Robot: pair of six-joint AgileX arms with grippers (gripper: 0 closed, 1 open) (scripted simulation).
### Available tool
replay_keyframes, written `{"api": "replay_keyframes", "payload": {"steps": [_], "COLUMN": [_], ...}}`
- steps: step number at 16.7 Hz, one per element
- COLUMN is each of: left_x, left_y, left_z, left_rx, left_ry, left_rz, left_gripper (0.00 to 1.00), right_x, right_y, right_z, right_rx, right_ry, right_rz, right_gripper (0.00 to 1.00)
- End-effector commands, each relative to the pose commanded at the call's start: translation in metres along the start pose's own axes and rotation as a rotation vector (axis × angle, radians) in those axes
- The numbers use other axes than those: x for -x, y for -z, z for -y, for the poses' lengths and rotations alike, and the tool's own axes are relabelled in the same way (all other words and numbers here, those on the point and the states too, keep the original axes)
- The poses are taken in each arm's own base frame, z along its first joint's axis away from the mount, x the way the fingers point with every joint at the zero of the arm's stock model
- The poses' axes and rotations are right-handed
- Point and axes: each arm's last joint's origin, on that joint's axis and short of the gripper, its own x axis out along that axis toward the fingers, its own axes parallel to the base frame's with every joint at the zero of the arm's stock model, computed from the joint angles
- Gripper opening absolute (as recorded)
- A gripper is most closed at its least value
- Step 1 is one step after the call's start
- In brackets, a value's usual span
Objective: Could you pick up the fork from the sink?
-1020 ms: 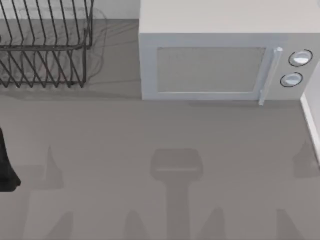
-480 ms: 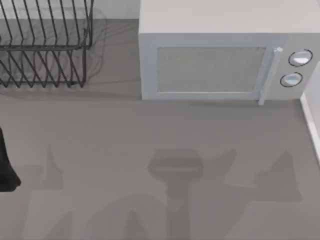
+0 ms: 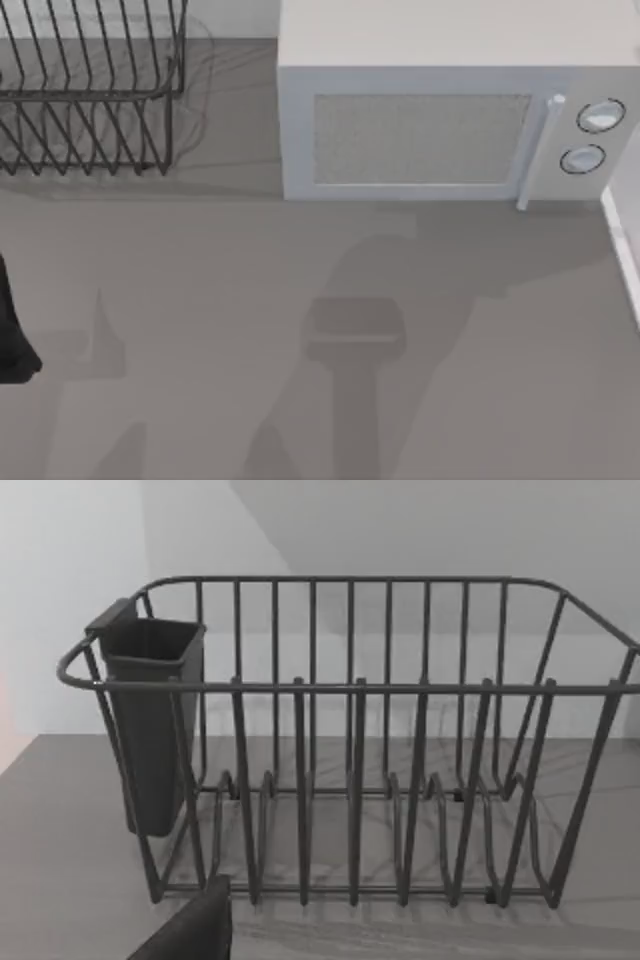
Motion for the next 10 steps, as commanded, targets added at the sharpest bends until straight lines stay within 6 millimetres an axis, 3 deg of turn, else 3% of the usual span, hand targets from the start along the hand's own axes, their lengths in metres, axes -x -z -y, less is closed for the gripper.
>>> {"api": "replay_keyframes", "payload": {"steps": [3,5,10], "left_x": [0.0,0.0,0.0], "left_y": [0.0,0.0,0.0], "left_z": [0.0,0.0,0.0], "left_rx": [0.0,0.0,0.0], "left_ry": [0.0,0.0,0.0], "left_rz": [0.0,0.0,0.0], "left_gripper": [1.0,1.0,1.0], "right_x": [-0.045,-0.064,-0.073], "right_y": [-0.018,-0.024,-0.026], "right_z": [0.013,0.018,0.02], "right_rx": [-0.001,-0.001,-0.002], "right_ry": [-0.027,-0.039,-0.045], "right_rz": [-0.129,-0.182,-0.207], "right_gripper": [1.0,1.0,1.0]}}
